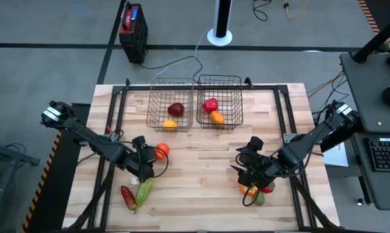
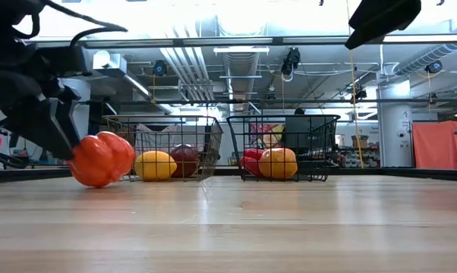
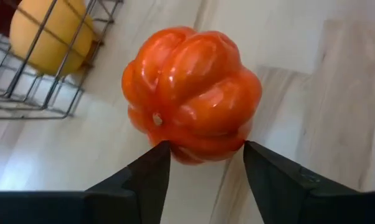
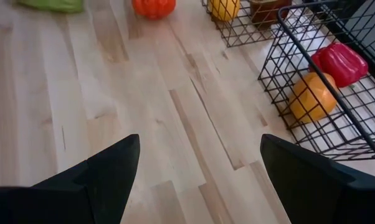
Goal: Sort produce into baskets
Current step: Put the orange pumpkin into the black wire basket
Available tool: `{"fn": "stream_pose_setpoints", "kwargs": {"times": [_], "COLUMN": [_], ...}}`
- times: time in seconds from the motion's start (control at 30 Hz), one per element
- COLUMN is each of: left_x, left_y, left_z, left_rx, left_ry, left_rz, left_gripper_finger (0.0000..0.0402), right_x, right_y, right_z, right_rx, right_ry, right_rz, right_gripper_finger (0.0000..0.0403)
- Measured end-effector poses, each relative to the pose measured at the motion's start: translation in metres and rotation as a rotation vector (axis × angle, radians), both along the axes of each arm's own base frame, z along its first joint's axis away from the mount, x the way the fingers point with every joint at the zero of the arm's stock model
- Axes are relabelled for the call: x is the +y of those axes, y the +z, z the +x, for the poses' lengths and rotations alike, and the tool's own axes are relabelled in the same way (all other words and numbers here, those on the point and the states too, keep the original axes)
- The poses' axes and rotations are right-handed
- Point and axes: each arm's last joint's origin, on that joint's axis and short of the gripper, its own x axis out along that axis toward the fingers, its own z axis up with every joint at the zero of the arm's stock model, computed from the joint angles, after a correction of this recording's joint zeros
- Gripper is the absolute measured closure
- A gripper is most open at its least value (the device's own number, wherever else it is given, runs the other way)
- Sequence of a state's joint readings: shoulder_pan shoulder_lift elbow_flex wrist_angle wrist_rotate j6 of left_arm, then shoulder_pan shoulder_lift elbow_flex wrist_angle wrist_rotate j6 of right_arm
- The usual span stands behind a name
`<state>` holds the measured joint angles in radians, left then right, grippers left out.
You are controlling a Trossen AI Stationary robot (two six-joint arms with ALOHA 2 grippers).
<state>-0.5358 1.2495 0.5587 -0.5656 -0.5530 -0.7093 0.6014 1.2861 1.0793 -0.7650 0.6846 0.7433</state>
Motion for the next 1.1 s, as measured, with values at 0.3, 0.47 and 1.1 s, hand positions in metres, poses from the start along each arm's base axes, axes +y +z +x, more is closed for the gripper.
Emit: {"fn": "stream_pose_setpoints", "kwargs": {"times": [0.3, 0.47, 1.1], "left_x": [-0.002, -0.004, -0.009], "left_y": [0.001, 0.002, -0.001], "left_z": [0.002, 0.006, 0.010], "left_rx": [-0.016, -0.062, -0.081], "left_ry": [-0.005, -0.004, -0.033], "left_rz": [-0.028, -0.056, -0.082], "left_gripper_finger": [0.0233, 0.0233, 0.0233], "right_x": [0.006, 0.011, 0.008], "right_y": [-0.015, -0.032, -0.108], "right_z": [0.011, 0.030, 0.122], "right_rx": [-0.087, -0.127, -0.314], "right_ry": [0.016, 0.019, -0.027], "right_rz": [0.010, -0.005, -0.074], "right_gripper_finger": [0.0078, 0.0078, 0.0078]}}
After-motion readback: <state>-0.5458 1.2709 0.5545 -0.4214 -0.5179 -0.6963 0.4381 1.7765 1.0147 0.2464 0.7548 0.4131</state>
